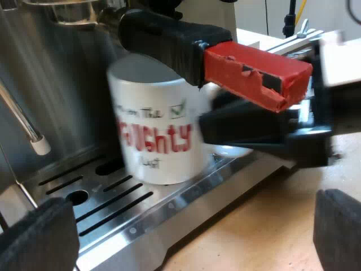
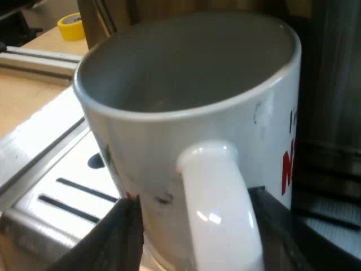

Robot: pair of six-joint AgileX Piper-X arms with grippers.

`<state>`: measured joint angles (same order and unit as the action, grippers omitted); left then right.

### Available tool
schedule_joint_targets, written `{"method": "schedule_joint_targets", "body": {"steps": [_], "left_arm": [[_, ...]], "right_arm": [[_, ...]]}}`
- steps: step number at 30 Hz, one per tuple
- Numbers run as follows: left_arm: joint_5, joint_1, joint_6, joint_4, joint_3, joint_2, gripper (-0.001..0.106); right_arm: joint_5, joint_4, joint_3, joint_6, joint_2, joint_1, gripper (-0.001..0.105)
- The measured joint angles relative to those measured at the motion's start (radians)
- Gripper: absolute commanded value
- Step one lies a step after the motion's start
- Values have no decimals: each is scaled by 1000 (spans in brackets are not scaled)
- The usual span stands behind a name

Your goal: Place mug into machine

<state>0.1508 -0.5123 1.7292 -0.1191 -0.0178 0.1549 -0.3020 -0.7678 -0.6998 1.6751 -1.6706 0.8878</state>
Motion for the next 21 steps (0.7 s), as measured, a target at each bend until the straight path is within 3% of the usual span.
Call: {"method": "schedule_joint_targets", "body": {"steps": [9, 21], "left_arm": [[8, 0, 32, 0, 0, 0, 85], [8, 0, 32, 0, 0, 0, 85]], "right_arm": [[-17, 0, -135, 2, -122, 0, 44], [-100, 93, -140, 4, -65, 17, 44]]}}
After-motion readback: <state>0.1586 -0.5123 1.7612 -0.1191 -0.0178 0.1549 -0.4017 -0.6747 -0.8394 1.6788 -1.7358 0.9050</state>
